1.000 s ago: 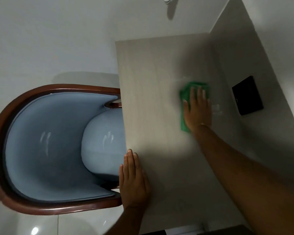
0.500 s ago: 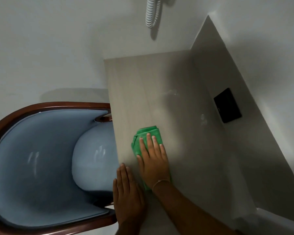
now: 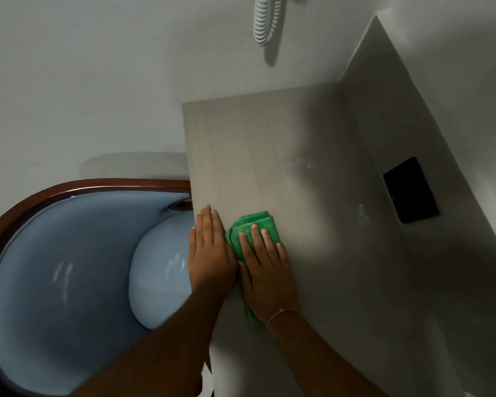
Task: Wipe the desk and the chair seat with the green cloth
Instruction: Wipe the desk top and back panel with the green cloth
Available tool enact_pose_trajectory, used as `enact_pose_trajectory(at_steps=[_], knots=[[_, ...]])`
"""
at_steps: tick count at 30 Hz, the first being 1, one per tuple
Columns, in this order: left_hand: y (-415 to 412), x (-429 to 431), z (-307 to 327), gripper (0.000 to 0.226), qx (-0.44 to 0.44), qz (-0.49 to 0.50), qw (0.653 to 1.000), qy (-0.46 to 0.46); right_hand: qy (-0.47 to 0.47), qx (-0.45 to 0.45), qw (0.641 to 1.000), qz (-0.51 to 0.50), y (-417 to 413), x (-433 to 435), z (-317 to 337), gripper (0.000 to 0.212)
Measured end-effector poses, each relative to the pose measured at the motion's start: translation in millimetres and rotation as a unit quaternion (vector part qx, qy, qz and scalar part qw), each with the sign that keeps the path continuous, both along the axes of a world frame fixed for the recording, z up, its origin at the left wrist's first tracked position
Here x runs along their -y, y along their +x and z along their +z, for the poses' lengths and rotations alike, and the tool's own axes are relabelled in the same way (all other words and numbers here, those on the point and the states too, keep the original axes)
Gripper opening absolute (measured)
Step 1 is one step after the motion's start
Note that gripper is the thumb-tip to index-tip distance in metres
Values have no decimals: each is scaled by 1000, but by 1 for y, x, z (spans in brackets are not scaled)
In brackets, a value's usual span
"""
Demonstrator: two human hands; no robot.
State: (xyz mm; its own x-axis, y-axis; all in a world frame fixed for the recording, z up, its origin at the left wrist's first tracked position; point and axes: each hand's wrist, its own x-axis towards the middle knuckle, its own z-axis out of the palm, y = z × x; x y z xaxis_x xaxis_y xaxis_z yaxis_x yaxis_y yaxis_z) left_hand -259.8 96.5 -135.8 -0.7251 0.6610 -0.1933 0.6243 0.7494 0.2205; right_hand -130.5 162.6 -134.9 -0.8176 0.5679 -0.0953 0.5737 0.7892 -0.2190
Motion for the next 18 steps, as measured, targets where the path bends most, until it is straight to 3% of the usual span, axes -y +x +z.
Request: enact_pose_trajectory(at_steps=[7,18], knots=[[-17,-36,7,70,2,82,992,96,1,-11,999,33,-62,-60,-2,59],[-21,-34,-1,67,4,80,991,108,18,-29,997,68,-181,-152,14,60]])
